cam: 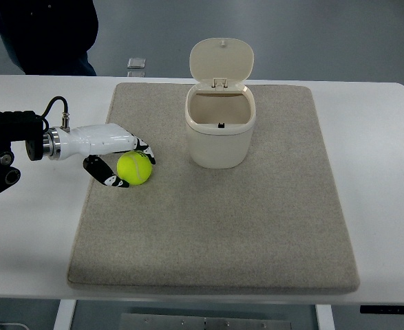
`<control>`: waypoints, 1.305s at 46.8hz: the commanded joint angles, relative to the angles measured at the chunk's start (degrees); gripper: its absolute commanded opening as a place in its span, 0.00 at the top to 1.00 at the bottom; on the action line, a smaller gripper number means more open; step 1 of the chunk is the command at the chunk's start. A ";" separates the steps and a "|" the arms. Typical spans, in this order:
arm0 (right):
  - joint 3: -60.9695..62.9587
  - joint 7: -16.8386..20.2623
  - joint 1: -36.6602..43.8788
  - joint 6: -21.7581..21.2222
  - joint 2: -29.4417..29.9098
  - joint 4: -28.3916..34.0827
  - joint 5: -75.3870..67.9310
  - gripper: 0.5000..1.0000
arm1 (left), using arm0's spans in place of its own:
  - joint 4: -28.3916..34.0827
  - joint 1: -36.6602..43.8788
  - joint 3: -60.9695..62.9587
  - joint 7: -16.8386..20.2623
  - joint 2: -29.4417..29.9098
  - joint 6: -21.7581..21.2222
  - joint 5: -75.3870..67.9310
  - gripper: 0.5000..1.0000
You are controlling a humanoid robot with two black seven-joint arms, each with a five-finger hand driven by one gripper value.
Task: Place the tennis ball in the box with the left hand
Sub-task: 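Close the left hand's fingers around the yellow tennis ball, then lift the ball with the left hand and carry it over the cream bin, then lower the ball into the bin opening and release it from the left hand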
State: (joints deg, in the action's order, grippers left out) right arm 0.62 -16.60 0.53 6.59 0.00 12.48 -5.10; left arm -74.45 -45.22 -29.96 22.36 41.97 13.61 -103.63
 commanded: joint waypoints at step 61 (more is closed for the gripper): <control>0.00 0.08 0.00 0.00 0.00 0.00 0.00 0.12 | 5.97 -23.86 4.91 1.02 -14.72 -0.25 -0.17 1.00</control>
State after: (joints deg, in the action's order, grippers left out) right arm 0.61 -16.60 0.53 6.59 0.00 12.47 -5.10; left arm -69.40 -68.75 -25.05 23.38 28.47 13.32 -103.81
